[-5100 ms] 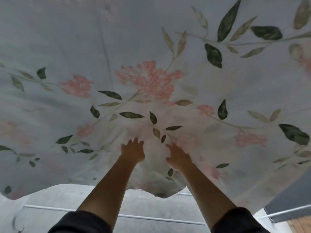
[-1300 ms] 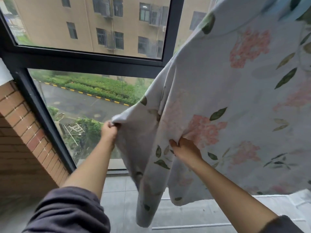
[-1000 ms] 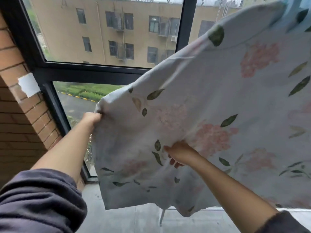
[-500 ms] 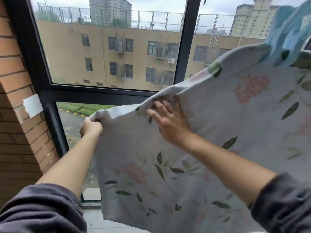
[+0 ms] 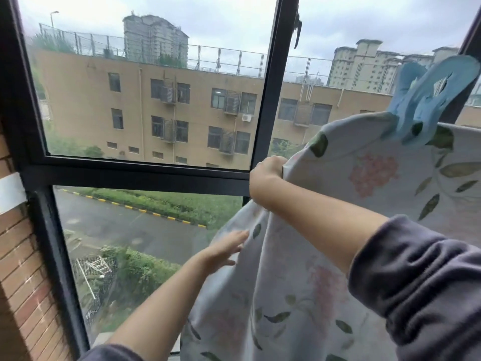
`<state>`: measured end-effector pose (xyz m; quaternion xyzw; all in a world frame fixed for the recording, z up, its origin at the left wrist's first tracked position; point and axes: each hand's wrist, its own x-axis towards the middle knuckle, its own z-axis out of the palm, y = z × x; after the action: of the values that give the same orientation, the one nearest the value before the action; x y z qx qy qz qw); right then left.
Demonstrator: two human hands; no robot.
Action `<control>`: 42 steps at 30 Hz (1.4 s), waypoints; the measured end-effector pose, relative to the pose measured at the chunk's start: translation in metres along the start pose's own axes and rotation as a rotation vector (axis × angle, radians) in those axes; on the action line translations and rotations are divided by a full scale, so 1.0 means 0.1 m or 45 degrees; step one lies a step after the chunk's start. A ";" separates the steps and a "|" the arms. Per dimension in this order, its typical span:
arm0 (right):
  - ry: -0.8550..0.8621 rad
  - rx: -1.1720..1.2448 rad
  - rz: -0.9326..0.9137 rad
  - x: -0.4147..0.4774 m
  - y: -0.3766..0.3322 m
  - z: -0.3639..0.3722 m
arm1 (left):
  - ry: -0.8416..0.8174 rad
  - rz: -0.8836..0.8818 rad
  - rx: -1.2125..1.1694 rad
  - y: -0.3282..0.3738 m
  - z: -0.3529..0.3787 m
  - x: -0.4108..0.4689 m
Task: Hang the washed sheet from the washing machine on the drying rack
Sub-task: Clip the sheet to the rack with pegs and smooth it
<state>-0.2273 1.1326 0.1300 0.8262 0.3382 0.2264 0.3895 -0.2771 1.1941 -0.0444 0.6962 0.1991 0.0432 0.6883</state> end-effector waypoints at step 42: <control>1.155 0.642 -0.492 -1.14 0.67 1.79 | 0.872 0.621 0.385 -0.16 1.57 -0.58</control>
<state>-0.1639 0.9295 0.0639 0.6365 0.6613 0.3960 0.0293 -0.2809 1.0261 -0.0553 0.7613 0.2495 0.4027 0.4428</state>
